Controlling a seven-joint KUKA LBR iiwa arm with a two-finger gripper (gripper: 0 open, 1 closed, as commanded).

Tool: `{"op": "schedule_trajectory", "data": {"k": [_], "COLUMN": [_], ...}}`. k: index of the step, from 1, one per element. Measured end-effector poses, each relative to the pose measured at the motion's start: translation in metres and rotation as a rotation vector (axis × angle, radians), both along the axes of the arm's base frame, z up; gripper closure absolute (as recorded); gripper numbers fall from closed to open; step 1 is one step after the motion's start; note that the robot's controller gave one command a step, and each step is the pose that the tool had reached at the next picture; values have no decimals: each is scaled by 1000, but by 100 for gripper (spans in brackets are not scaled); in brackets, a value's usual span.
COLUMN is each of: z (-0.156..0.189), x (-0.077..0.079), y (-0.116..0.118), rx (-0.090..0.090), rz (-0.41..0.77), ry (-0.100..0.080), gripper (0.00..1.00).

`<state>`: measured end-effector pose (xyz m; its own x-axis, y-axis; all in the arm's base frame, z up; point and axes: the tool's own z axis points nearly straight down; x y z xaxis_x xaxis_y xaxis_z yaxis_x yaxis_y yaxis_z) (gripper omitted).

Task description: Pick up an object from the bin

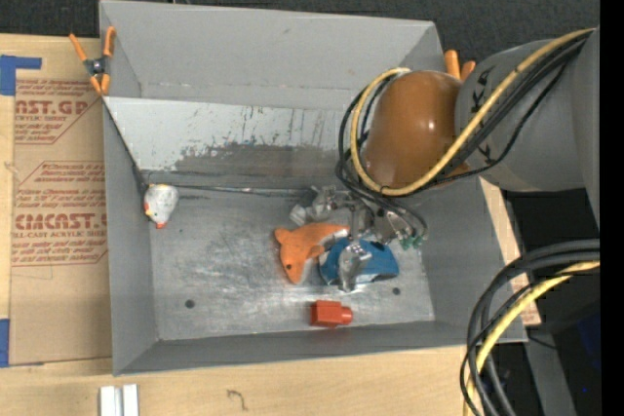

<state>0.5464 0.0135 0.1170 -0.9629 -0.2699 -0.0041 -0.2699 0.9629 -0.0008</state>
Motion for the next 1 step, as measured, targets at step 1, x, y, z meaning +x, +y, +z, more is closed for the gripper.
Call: {"op": "schedule_trajectory", "data": {"k": [1], "z": [-29], "x": [38], "y": [10], "rx": [21], "rz": [-52], "ry": [-26], "gripper": [100]}}
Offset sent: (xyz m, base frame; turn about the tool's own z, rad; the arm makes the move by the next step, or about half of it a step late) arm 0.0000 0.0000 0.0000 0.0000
